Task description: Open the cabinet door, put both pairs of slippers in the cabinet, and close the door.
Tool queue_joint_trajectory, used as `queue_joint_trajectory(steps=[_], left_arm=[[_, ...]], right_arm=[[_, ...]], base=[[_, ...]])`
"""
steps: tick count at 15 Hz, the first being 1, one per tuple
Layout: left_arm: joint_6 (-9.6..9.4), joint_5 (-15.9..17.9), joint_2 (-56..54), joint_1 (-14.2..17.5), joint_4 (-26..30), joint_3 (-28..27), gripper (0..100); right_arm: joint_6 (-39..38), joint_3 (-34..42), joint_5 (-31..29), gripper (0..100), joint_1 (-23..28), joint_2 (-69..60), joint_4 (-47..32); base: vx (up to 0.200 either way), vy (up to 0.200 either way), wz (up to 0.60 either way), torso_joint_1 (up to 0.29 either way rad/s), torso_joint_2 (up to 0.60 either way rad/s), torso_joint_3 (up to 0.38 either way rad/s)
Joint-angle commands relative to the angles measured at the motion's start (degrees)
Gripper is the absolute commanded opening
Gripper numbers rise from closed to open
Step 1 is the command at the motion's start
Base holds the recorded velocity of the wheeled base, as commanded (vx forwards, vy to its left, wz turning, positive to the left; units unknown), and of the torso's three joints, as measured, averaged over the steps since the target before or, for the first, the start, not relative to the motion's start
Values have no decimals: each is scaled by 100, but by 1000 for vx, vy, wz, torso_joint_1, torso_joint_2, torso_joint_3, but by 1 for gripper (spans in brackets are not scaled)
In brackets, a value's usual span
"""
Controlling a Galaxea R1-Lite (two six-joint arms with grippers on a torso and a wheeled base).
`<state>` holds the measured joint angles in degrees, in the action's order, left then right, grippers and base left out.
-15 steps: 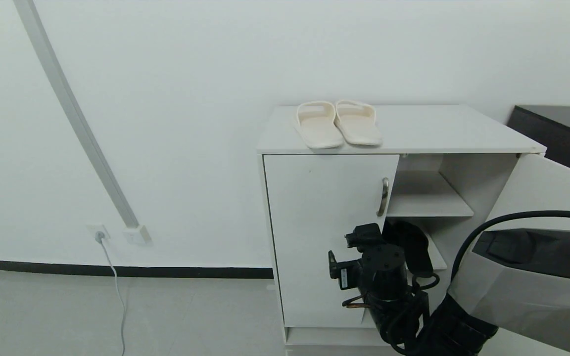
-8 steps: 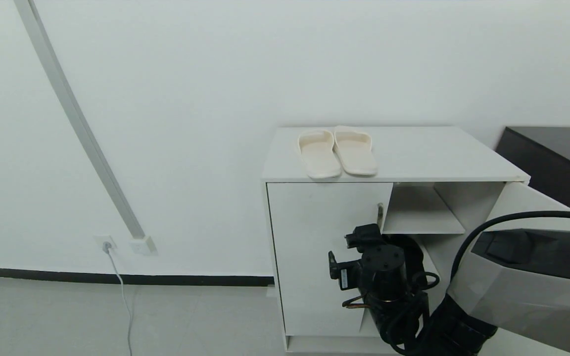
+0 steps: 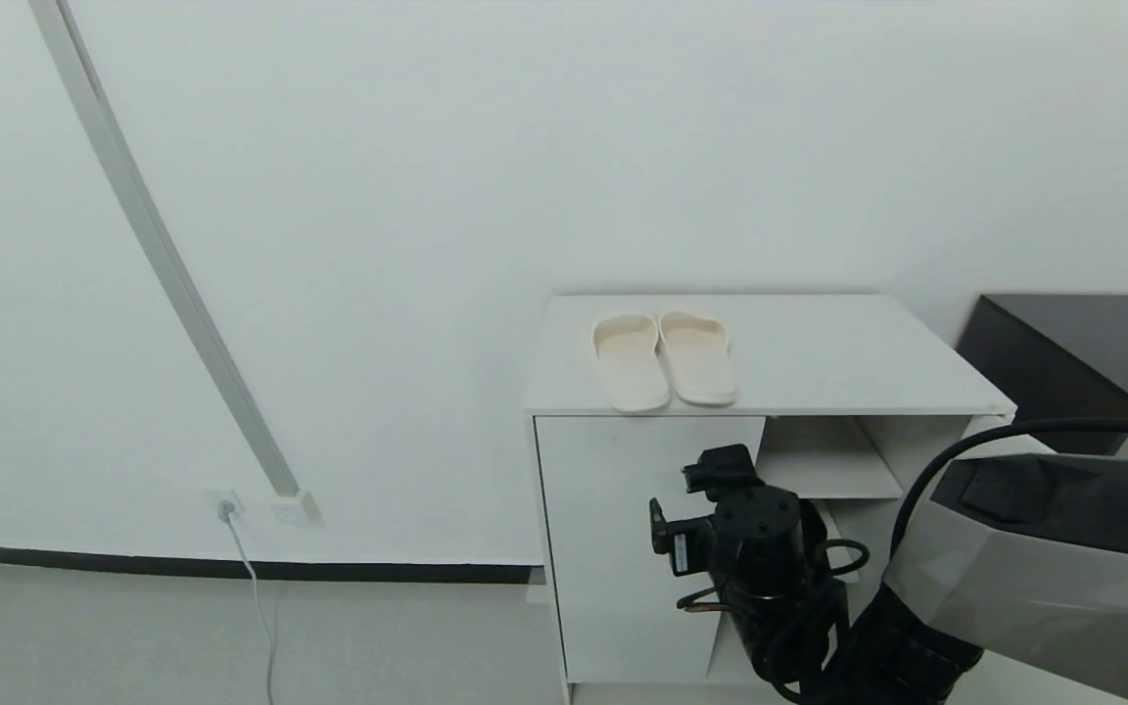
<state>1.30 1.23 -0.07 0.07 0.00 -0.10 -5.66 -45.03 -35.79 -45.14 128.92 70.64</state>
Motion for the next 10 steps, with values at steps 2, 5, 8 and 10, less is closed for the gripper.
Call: queue_joint_trajectory(steps=[2,5,8,10], left_arm=[[1,9,7,1,0,1,0],[-7,9,7,1,0,1,0],[-34,35,7,1,0,1,0],[-43,35,7,1,0,1,0]], right_arm=[[-6,12,2,100,-3,11,11],[65,144,81,100,5,11,28],[197,188,107,100,5,-7,336],[302,144,204,100,14,-262,274]], base=[[0,0,0,256,-583,-320],[0,0,0,178,-406,-222],[0,0,0,12,-27,-15],[0,0,0,0,0,0]])
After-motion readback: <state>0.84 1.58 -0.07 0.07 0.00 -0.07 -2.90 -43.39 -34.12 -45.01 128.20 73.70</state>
